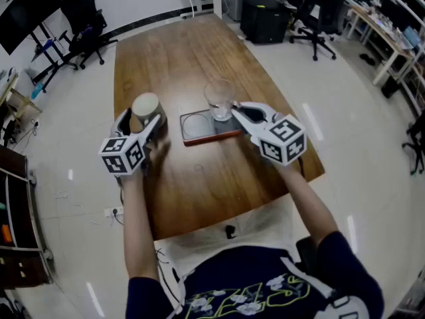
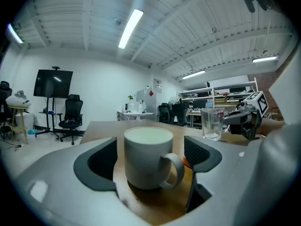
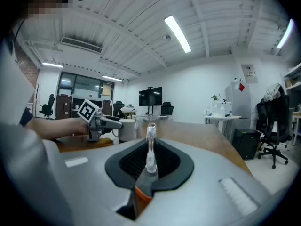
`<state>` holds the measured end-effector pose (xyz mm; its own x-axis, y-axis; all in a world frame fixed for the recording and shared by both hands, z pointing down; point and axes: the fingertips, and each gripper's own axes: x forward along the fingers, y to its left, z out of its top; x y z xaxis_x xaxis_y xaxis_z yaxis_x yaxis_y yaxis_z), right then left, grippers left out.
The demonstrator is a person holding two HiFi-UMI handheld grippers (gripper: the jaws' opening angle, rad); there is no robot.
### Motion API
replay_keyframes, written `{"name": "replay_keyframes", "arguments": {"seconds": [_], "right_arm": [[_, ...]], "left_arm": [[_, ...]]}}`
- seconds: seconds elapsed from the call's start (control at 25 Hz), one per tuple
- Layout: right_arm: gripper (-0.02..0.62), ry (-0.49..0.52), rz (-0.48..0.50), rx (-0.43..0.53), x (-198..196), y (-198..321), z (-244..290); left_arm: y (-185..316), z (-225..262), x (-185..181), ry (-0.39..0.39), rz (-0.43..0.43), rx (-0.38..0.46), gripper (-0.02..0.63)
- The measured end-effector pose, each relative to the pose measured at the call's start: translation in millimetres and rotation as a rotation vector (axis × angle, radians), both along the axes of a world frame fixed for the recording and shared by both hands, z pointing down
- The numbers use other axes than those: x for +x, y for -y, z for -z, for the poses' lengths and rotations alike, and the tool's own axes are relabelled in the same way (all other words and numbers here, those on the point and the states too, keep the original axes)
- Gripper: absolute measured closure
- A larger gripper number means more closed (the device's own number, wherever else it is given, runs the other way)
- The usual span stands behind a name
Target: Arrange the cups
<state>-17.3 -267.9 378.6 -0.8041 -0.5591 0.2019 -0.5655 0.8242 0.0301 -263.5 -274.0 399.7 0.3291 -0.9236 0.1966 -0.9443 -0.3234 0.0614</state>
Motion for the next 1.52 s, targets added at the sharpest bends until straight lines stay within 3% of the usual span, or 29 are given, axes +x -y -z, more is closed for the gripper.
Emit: {"name": "replay_keyframes", "arguments": {"seconds": [0.2, 0.48, 0.64, 0.84, 0.88, 0.96, 1.0, 1.04, 1.12, 1.2, 1.24, 1.32, 1.36, 1.4, 1.52], "right_arm": [[0.581, 0.014, -0.014, -0.025, -8.3, 48.2, 8.7], [0.581, 0.022, -0.093, -0.169, -2.2, 116.7, -27.2], [0.581, 0.036, -0.132, -0.15, 4.2, 132.0, -34.7], [0.569, -0.059, -0.087, -0.174, 0.7, 123.6, -48.5], [0.546, -0.09, -0.089, -0.182, 3.5, 121.0, -51.9], [0.282, -0.143, -0.088, -0.157, 10.7, 113.9, -52.6], [0.206, -0.161, -0.095, -0.123, 16.7, 108.2, -48.5], [0.2, -0.168, -0.104, -0.074, 23.6, 99.7, -40.7], [0.206, -0.119, -0.1, 0.039, 34.5, 71.5, -18.2], [0.246, -0.003, -0.044, 0.104, 36.0, 29.1, 3.9], [0.313, 0.064, 0.005, 0.114, 32.7, 4.4, 12.4], [0.558, 0.194, 0.129, 0.123, 22.4, -44.8, 24.7], [0.585, 0.246, 0.198, 0.133, 17.1, -66.5, 28.5], [0.585, 0.278, 0.26, 0.138, 11.7, -84.6, 30.0], [0.585, 0.285, 0.365, 0.105, -3.5, -115.3, 25.3]], "left_arm": [[-2.2, 2.7, -0.1, -0.023, -0.008, 0.008, 0.181], [-30.4, 18.8, -2.9, -0.028, 0.046, 0.021, 0.181], [-56.0, 13.9, 18.4, -0.038, 0.008, 0.005, 0.186], [-83.7, 11.0, 42.7, -0.037, -0.023, 0.031, 0.187], [-88.2, 11.1, 47.3, -0.043, -0.029, 0.036, 0.187], [-96.7, 13.0, 55.4, -0.058, -0.051, 0.048, 0.187], [-101.1, 15.1, 58.9, -0.069, -0.068, 0.056, 0.186], [-106.0, 17.7, 62.4, -0.087, -0.088, 0.066, 0.187], [-116.4, 22.2, 70.7, -0.13, -0.135, 0.082, 0.187], [-126.4, 24.0, 80.3, -0.16, -0.178, 0.084, 0.205], [-131.4, 25.4, 84.5, -0.164, -0.196, 0.089, 0.258], [-141.7, 30.5, 90.9, -0.165, -0.228, 0.12, 0.44], [-146.5, 32.6, 94.2, -0.166, -0.246, 0.134, 0.569], [-151.0, 33.2, 98.4, -0.164, -0.267, 0.14, 0.604], [-163.7, 27.0, 117.4, -0.092, -0.336, 0.117, 0.604]]}}
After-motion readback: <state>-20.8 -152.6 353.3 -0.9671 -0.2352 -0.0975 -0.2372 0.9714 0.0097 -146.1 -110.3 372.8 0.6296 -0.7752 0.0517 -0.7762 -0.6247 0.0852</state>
